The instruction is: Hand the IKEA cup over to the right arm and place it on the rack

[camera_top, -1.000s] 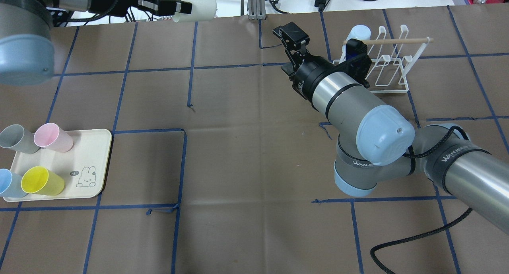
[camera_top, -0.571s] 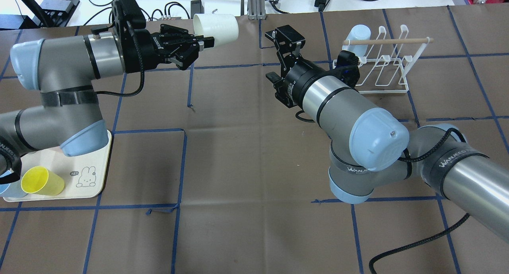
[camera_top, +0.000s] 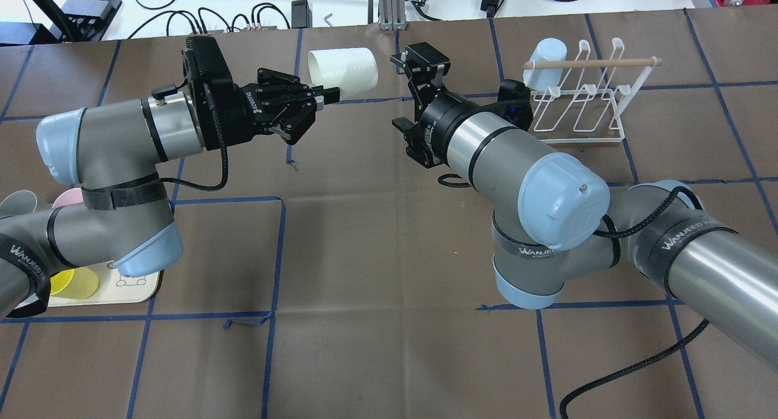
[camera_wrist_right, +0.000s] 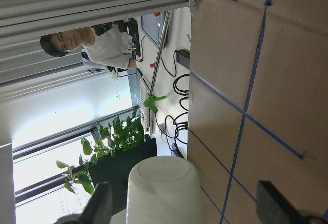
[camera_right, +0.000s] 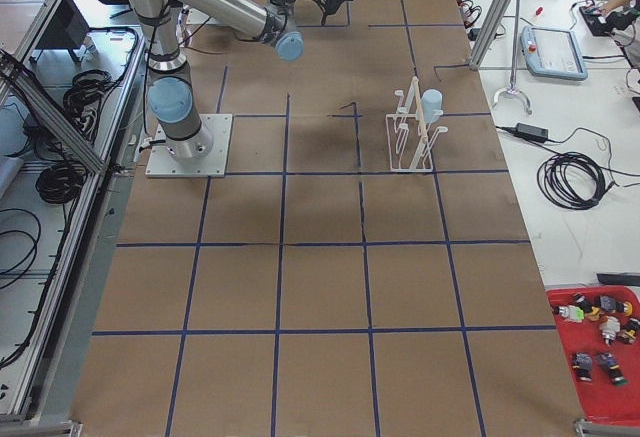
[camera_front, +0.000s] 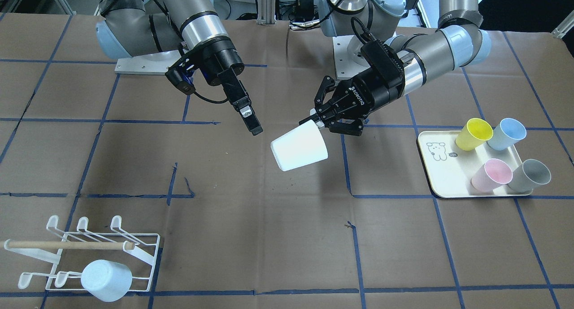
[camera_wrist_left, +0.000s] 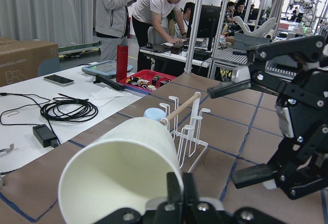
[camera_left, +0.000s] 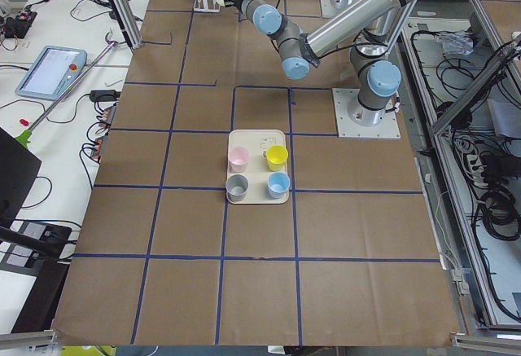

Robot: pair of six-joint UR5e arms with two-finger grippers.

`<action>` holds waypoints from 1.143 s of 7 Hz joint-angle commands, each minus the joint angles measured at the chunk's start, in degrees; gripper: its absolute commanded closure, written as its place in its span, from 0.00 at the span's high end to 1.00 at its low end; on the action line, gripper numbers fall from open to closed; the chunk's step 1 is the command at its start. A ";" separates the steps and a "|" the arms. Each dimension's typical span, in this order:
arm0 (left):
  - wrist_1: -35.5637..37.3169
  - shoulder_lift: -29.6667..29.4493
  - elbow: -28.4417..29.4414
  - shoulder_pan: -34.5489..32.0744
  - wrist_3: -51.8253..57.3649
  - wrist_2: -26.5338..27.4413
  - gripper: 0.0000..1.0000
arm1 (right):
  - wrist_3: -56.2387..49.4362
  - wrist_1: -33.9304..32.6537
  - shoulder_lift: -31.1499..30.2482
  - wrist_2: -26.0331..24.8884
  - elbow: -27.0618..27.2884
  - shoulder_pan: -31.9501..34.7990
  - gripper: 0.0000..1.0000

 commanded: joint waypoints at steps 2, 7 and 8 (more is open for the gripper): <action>0.81 0.04 -0.42 -0.26 -0.29 -0.30 0.01 | 0.22 1.32 2.76 -0.08 -3.40 1.75 1.00; 0.81 0.13 -0.42 -0.43 -0.38 -0.21 0.01 | 0.22 1.40 7.42 -0.17 -8.68 2.64 1.00; 0.81 0.13 -0.42 -0.43 -0.38 -0.21 0.01 | 0.22 1.40 8.13 -0.17 -9.21 2.99 0.99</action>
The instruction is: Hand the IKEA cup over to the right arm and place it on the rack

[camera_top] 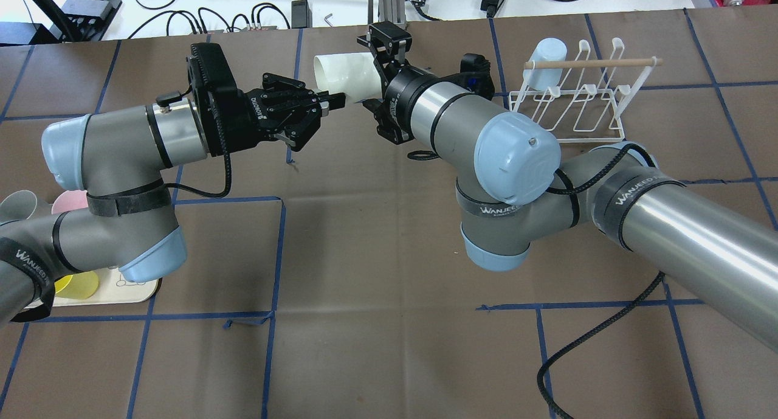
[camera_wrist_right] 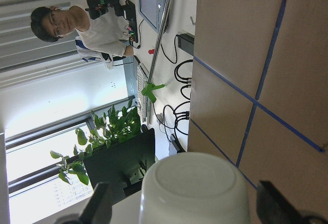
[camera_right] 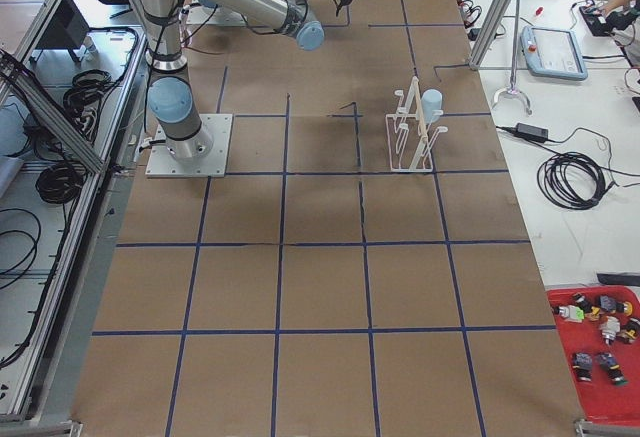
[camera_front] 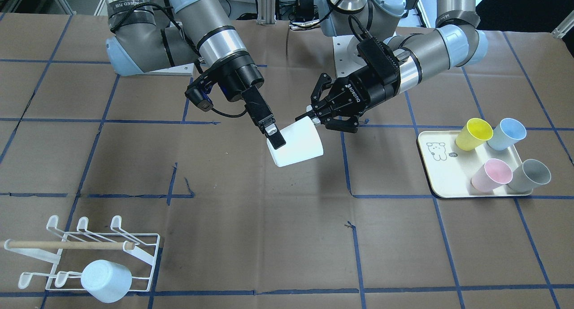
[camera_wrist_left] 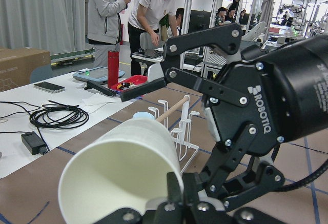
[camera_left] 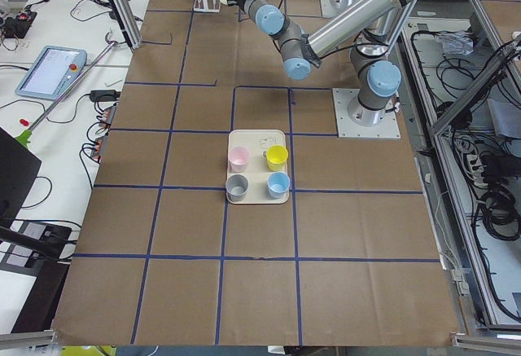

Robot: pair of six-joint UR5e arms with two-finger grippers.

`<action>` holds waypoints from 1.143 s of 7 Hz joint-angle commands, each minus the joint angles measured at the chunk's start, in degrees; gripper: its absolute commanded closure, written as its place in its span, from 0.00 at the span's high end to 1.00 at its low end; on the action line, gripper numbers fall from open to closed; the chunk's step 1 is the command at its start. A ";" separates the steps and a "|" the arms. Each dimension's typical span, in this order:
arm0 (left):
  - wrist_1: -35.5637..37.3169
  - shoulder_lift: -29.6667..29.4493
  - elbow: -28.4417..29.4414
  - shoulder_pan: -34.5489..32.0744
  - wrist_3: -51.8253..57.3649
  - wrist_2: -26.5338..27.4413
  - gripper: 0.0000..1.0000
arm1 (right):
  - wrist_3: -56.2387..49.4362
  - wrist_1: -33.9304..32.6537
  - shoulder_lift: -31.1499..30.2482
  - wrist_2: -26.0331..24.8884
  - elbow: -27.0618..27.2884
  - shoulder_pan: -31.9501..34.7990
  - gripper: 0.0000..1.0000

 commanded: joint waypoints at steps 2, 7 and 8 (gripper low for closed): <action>0.00 0.03 0.08 0.00 0.00 0.01 0.01 | -0.09 0.01 1.07 0.08 -0.68 0.57 0.93; 0.26 0.03 0.69 0.00 -0.88 0.88 0.33 | -0.44 0.79 0.80 0.17 -0.59 0.57 0.39; 0.35 0.03 0.79 0.17 -3.41 0.89 0.64 | -0.35 0.97 0.80 0.26 -0.76 0.57 0.36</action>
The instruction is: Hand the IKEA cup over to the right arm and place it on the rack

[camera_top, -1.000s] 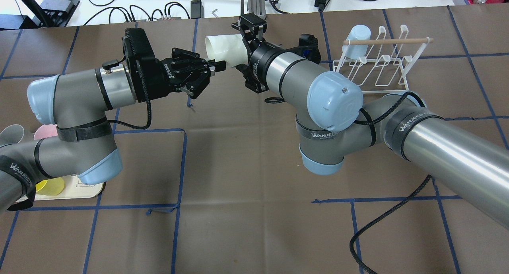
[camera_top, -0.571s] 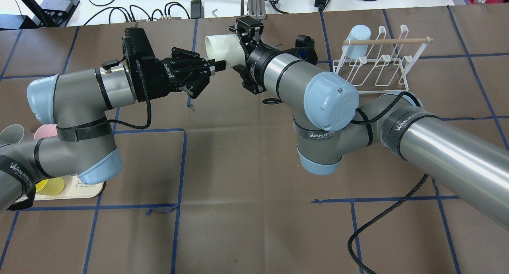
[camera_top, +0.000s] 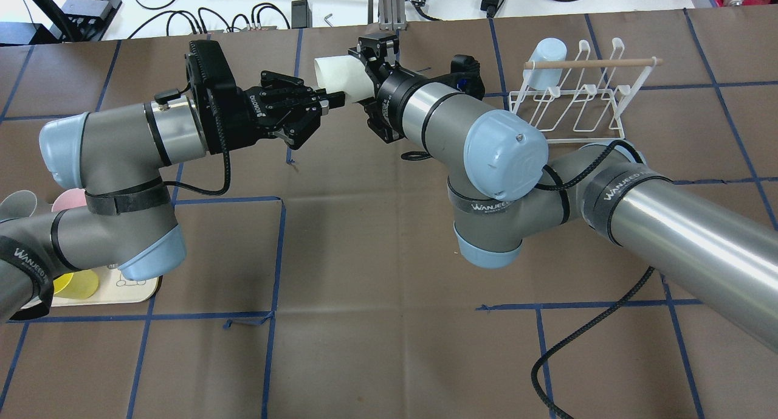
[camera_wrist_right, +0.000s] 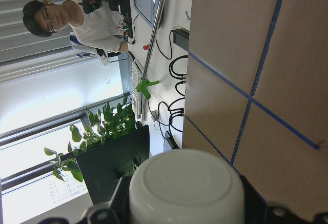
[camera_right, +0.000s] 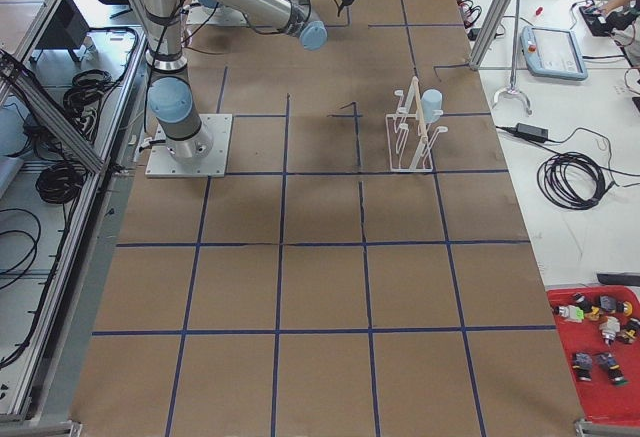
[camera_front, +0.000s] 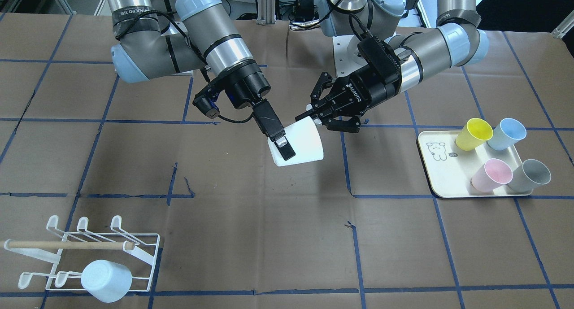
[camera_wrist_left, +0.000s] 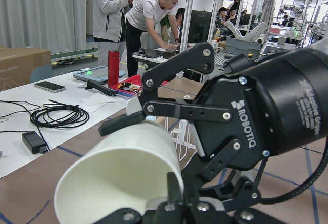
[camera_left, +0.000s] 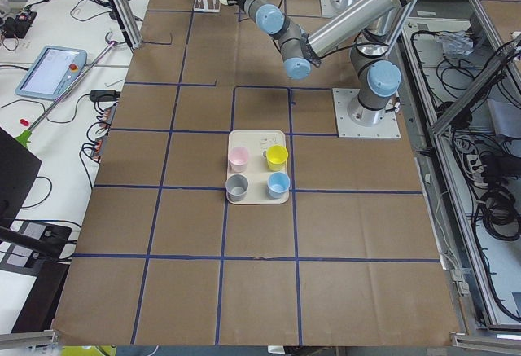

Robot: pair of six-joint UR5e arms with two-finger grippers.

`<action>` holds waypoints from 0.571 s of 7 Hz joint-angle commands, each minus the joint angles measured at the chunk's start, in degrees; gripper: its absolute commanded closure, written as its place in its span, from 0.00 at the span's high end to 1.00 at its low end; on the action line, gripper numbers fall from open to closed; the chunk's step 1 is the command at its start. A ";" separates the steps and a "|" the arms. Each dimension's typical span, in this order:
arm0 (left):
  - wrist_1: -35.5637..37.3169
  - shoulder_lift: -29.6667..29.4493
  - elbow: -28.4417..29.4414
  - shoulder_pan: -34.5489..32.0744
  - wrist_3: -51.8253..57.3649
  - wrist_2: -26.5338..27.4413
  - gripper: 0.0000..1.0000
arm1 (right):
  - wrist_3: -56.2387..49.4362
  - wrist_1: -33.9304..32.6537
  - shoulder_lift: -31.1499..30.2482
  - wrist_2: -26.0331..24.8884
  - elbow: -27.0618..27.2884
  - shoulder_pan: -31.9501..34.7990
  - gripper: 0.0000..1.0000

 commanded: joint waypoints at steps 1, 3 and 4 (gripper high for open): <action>0.12 -0.02 0.22 0.21 -5.50 -0.20 0.82 | 0.04 0.33 -0.16 0.07 -0.15 -0.02 0.34; 0.12 -0.02 0.40 0.74 -5.98 -0.30 0.99 | -0.05 0.24 0.02 0.07 -0.32 -0.02 0.26; 0.12 0.07 0.40 1.26 -5.98 0.14 0.99 | -0.14 0.33 0.45 -0.02 -1.28 -0.11 0.24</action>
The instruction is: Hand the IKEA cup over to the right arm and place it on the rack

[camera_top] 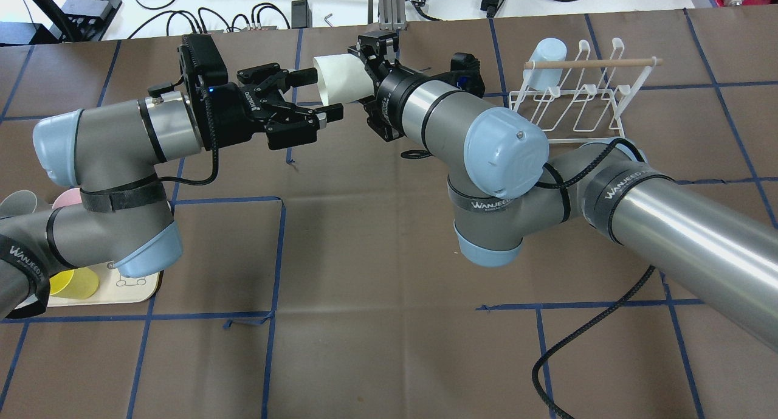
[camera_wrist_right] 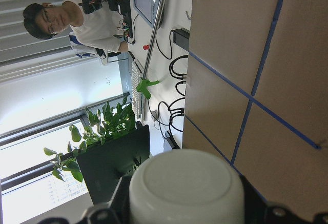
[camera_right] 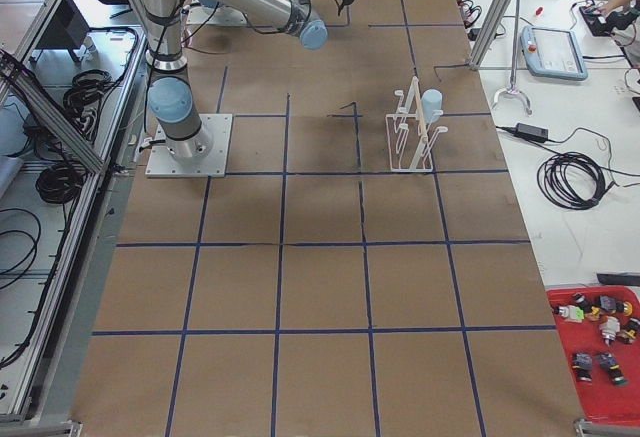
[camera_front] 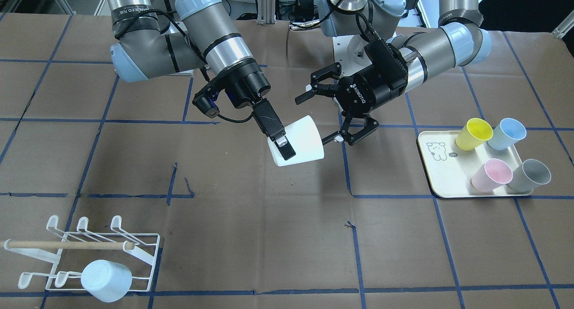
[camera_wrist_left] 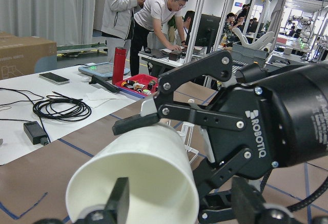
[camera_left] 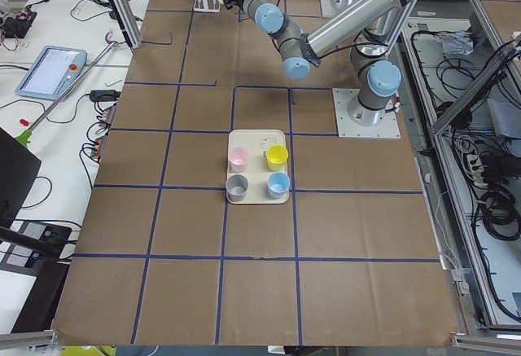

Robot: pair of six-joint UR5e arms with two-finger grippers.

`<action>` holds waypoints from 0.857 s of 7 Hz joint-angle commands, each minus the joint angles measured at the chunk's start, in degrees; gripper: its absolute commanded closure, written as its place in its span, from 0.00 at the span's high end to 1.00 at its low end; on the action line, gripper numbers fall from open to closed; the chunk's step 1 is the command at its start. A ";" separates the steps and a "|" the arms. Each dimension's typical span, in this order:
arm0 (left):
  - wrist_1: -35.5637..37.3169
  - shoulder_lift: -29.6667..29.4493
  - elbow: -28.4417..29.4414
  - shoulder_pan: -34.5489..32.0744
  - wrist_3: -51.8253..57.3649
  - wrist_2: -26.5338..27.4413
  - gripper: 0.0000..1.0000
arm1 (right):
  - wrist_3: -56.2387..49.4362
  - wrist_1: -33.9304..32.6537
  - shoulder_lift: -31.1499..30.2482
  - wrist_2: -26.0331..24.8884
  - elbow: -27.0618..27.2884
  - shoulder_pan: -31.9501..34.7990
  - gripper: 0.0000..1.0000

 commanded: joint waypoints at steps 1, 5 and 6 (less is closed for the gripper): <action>0.09 0.07 0.05 3.20 -0.09 0.33 0.99 | -0.53 -0.04 0.79 -0.07 -2.17 -0.50 0.14; -2.19 1.13 7.31 8.94 -13.38 16.34 0.99 | -16.71 -0.48 2.29 0.10 -4.99 -9.26 0.11; -8.81 1.73 10.65 8.59 -18.40 22.76 0.99 | -23.14 -0.57 2.20 -0.15 -4.82 -10.86 0.10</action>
